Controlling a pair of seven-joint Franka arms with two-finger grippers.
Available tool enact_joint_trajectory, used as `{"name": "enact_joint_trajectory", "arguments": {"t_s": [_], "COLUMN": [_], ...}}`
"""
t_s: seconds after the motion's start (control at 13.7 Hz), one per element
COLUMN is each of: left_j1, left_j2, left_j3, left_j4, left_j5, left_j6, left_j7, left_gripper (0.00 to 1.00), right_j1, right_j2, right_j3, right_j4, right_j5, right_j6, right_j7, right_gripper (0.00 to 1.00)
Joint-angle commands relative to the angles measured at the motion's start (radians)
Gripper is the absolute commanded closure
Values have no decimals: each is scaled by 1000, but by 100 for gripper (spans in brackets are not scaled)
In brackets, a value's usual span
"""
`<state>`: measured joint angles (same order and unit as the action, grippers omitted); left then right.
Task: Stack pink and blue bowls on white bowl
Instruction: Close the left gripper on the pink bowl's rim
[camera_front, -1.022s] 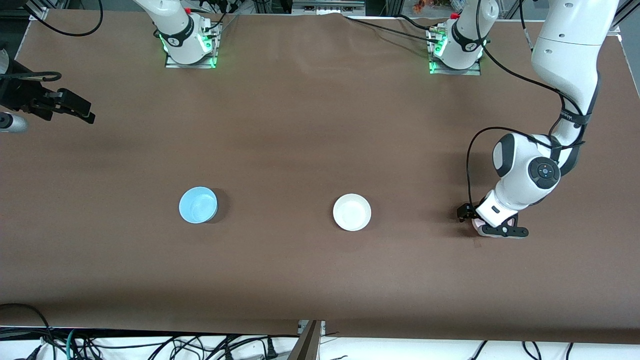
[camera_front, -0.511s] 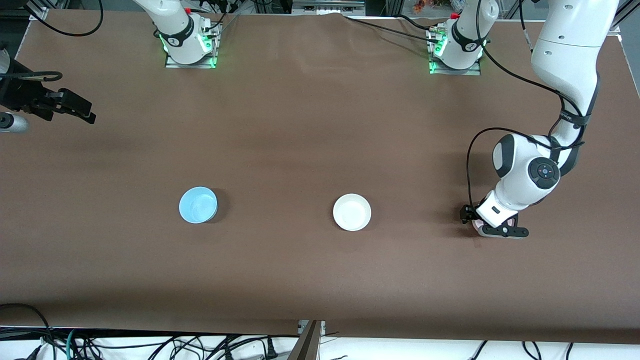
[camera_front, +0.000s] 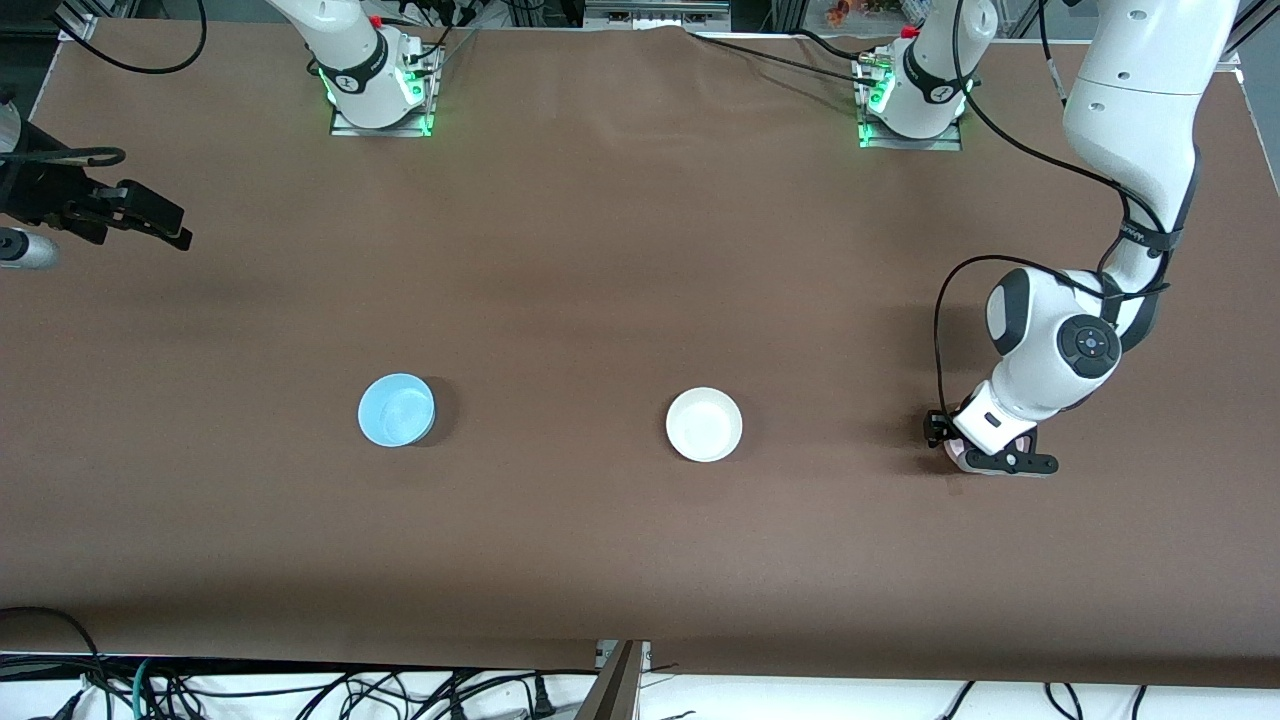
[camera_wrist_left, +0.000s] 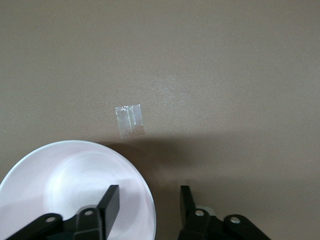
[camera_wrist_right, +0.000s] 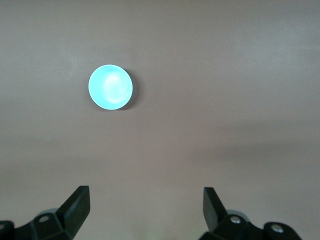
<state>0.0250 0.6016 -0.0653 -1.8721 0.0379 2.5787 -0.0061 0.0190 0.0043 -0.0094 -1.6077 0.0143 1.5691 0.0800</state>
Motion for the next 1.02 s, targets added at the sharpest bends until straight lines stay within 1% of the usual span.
{"name": "enact_joint_trajectory", "arguments": {"t_s": [0.0,0.07,0.15,0.29,0.51,0.58,0.66,0.73,0.95], "left_j1": [6,6,6,6,6,6,6,6,6], "left_j2": [3,6,6,6,6,6,6,6,6], "left_j3": [1,2,2,4,5,5,5,5,7], "left_j4": [-7,-6,-6,-6,-4,-4,-2,-1,2], "left_j5": [19,19,19,19,19,19,19,19,19], "left_j6": [17,17,17,17,17,17,17,17,17], "left_j7": [17,17,17,17,17,17,17,17,17], "left_gripper": [53,53,58,64,81,91,96,99,100], "right_j1": [-1,-1,-1,-1,-1,-1,-1,-1,-1], "right_j2": [-6,-6,-6,-6,-6,-6,-6,-6,-6], "right_j3": [-3,-3,-3,-3,-3,-3,-3,-3,-3], "right_j4": [-1,-1,-1,-1,-1,-1,-1,-1,-1], "right_j5": [16,16,15,15,15,15,15,15,15], "right_j6": [8,8,8,8,8,8,8,8,8], "right_j7": [-5,-5,-5,-6,-6,-6,-6,-6,-6], "right_gripper": [0,0,0,0,0,0,0,0,0]}}
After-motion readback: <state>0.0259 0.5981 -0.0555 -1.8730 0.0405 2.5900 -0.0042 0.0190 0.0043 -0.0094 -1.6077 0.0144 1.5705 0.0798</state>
